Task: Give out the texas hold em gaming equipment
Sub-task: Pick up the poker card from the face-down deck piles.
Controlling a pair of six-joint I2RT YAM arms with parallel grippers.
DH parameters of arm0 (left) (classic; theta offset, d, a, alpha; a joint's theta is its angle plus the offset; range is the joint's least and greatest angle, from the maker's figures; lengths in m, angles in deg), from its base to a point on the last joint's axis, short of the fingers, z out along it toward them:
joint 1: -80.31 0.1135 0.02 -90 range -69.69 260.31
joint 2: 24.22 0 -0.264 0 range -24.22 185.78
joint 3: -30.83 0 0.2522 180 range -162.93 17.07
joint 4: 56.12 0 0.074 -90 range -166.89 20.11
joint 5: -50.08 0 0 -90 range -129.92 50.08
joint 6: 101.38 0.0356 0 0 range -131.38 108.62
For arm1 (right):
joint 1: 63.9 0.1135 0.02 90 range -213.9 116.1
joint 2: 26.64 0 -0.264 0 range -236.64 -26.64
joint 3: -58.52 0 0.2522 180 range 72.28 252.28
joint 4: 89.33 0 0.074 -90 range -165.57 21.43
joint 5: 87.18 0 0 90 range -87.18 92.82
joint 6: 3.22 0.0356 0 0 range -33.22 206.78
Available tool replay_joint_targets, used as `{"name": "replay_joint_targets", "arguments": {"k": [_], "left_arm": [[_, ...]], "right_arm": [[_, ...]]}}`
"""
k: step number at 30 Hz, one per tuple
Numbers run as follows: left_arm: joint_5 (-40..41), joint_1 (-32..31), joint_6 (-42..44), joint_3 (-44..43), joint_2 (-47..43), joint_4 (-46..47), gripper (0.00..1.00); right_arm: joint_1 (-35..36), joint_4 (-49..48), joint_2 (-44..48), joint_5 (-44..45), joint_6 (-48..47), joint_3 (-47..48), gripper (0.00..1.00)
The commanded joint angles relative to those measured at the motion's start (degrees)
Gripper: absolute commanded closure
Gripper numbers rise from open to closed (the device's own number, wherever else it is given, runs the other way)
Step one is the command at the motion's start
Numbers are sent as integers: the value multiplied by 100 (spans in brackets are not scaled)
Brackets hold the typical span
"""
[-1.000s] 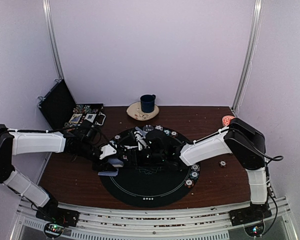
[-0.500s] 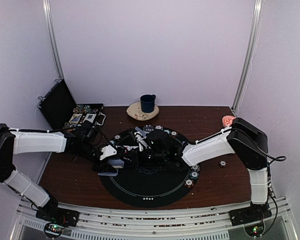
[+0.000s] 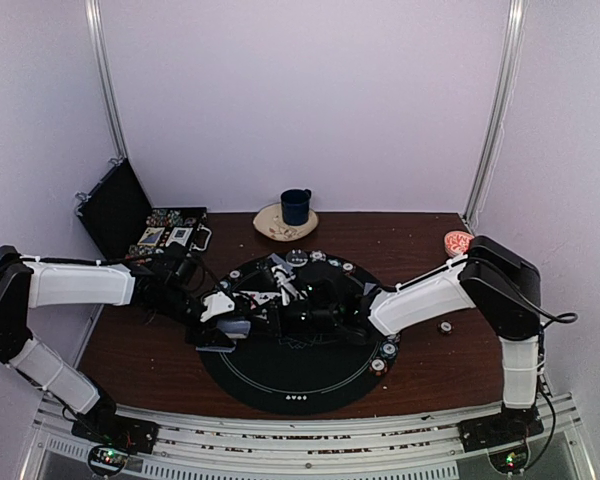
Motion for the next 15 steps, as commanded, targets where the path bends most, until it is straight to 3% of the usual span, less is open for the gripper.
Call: {"name": "replay_joint_targets", "arguments": {"k": [1, 15], "left_arm": [[-126, -28, 5, -77, 25, -3, 62], [17, -27, -129, -86, 50, 119, 62]], "right_arm": [[-134, -279, 487, 264, 30, -417, 100], [-353, -1234, 1005, 330, 485, -1348, 100]]}}
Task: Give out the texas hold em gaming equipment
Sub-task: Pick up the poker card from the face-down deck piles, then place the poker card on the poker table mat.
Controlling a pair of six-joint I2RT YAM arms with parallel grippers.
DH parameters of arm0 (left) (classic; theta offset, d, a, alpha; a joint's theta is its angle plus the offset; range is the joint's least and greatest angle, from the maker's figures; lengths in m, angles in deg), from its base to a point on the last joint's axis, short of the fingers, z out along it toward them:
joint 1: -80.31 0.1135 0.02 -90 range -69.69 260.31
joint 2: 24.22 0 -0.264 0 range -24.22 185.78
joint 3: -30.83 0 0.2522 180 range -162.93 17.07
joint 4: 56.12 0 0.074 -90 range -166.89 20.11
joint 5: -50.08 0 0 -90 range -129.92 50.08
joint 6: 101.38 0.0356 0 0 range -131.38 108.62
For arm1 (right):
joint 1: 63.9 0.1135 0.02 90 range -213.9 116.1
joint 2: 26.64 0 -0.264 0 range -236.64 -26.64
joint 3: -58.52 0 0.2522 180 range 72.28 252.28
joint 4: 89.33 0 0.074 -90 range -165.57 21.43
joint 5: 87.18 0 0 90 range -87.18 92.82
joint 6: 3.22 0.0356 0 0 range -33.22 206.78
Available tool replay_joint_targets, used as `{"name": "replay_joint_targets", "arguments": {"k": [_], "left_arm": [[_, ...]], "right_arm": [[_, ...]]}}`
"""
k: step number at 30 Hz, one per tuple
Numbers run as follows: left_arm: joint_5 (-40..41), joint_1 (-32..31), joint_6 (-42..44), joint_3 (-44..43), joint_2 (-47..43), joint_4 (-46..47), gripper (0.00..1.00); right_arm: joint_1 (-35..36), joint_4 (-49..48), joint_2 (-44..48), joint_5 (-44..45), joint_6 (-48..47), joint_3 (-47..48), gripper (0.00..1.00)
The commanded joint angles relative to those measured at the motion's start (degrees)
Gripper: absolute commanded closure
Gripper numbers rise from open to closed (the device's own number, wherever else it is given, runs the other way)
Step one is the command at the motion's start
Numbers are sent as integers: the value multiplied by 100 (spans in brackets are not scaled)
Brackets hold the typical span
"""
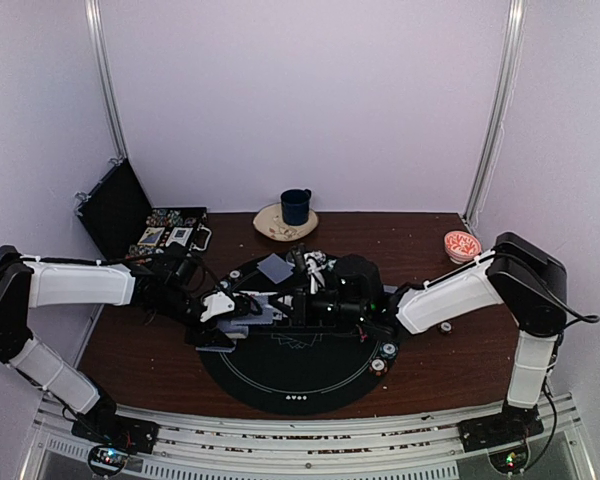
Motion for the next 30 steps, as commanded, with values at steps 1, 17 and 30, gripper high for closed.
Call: {"name": "replay_joint_targets", "arguments": {"k": [1, 17, 30], "left_arm": [[29, -32, -108, -86, 50, 151, 62], [95, -19, -188, -121, 131, 199, 62], [103, -19, -193, -114, 109, 194, 62]], "right_arm": [[-59, -485, 229, 191, 211, -345, 100], [-465, -809, 1079, 2423, 968, -1697, 100], [-281, 1789, 338, 2535, 389, -344, 61]]}}
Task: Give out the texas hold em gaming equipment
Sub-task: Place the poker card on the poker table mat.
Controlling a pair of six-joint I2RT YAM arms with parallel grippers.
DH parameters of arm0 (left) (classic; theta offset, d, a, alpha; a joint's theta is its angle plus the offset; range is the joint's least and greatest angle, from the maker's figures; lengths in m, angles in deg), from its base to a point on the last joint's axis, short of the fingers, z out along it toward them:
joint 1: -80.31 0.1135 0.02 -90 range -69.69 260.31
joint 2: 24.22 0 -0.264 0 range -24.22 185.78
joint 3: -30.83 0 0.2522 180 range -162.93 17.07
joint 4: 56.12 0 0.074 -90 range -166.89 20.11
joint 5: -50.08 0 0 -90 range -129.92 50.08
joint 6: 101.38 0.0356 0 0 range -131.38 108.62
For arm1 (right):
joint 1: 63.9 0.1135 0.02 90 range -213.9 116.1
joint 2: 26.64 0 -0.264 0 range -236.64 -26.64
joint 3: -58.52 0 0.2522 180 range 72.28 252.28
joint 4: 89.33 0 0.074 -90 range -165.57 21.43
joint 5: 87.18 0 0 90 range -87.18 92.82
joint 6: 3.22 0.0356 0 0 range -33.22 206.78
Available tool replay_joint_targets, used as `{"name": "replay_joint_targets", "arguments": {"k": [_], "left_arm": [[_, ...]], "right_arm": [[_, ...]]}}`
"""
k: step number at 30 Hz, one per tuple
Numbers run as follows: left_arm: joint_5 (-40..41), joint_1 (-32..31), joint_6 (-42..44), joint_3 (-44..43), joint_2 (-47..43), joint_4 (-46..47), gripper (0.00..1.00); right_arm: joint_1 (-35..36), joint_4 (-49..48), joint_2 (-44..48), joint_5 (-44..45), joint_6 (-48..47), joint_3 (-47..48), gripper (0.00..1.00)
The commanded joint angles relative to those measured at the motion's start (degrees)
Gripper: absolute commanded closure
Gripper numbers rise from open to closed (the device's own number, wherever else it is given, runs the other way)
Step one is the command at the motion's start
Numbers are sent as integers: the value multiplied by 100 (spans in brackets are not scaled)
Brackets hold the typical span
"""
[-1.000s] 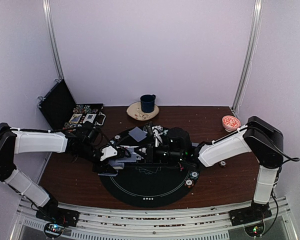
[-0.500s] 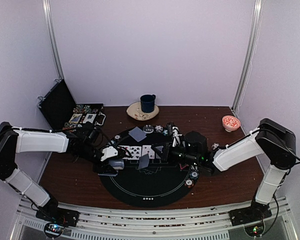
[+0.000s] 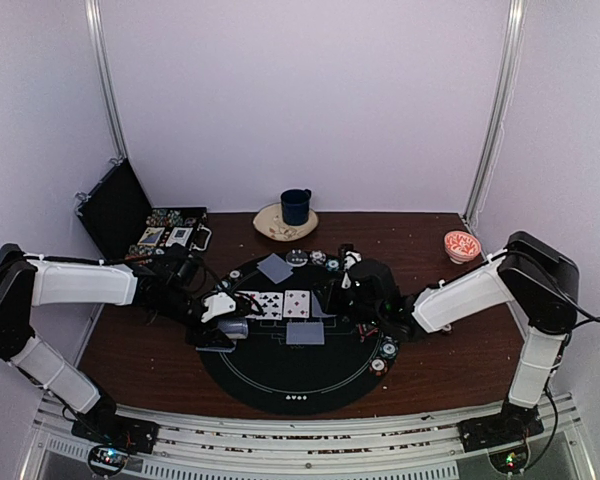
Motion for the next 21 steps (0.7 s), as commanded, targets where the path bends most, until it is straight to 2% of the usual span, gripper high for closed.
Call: {"name": "replay_joint_targets", "arguments": {"k": [1, 5, 7, 11, 21], "left_arm": [[-25, -19, -54, -108, 5, 160, 62], [-27, -23, -53, -119, 17, 154, 62], [-31, -23, -57, -119, 5, 145, 62], [-29, -19, -57, -102, -72, 147, 62], [-21, -21, -51, -111, -22, 147, 62]], "right_arm": [[117, 1132, 13, -54, -459, 306, 54], [101, 1777, -43, -414, -841, 598, 35], [96, 1984, -155, -528, -886, 705, 31], [90, 2304, -404, -657, -739, 837, 27], [128, 2086, -656, -938, -625, 638, 23]]}}
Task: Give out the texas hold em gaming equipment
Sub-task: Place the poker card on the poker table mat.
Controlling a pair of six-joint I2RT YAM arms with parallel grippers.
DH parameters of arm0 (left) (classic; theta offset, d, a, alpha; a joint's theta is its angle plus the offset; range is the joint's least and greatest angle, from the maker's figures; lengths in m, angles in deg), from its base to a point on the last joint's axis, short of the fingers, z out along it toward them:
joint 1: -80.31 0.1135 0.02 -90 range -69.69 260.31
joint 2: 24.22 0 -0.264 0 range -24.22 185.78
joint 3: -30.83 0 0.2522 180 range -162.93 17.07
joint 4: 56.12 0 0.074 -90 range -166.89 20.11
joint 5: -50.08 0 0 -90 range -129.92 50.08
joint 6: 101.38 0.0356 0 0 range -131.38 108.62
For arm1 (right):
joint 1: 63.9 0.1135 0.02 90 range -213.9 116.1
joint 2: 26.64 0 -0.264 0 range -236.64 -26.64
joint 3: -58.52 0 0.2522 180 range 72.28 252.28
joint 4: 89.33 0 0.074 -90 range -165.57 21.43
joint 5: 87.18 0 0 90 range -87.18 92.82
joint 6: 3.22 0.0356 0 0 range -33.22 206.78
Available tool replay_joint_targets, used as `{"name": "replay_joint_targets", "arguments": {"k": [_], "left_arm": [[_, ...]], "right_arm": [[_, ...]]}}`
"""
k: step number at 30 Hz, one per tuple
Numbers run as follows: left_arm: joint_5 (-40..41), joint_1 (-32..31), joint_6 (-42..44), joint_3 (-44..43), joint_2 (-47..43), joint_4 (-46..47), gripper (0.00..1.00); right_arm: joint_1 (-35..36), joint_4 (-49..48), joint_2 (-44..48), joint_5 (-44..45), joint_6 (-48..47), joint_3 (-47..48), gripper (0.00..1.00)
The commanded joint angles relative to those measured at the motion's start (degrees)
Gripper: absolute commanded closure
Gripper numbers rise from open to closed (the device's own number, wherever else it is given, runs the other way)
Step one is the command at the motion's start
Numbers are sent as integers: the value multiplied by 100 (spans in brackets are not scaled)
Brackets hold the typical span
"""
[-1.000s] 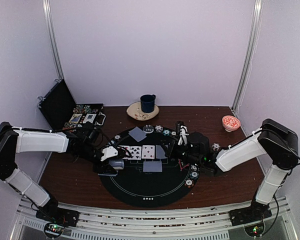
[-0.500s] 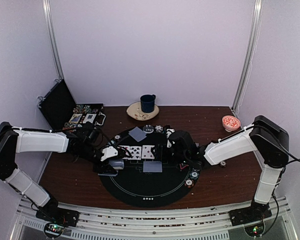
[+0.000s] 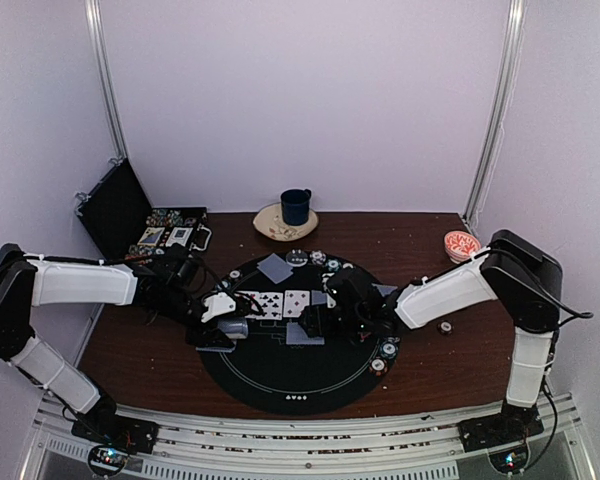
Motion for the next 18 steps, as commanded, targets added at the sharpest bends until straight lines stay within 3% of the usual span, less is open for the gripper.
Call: {"name": "replay_joint_targets", "arguments": {"k": [1, 7, 18], "left_arm": [[-13, -19, -54, -110, -30, 151, 62], [-4, -23, -55, -115, 7, 165, 62], [-5, -19, -52, -110, -9, 157, 62]], "right_arm": [[29, 56, -121, -250, -18, -114, 23], [56, -206, 88, -615, -152, -391, 25], [53, -459, 368, -964, -355, -744, 38]]}}
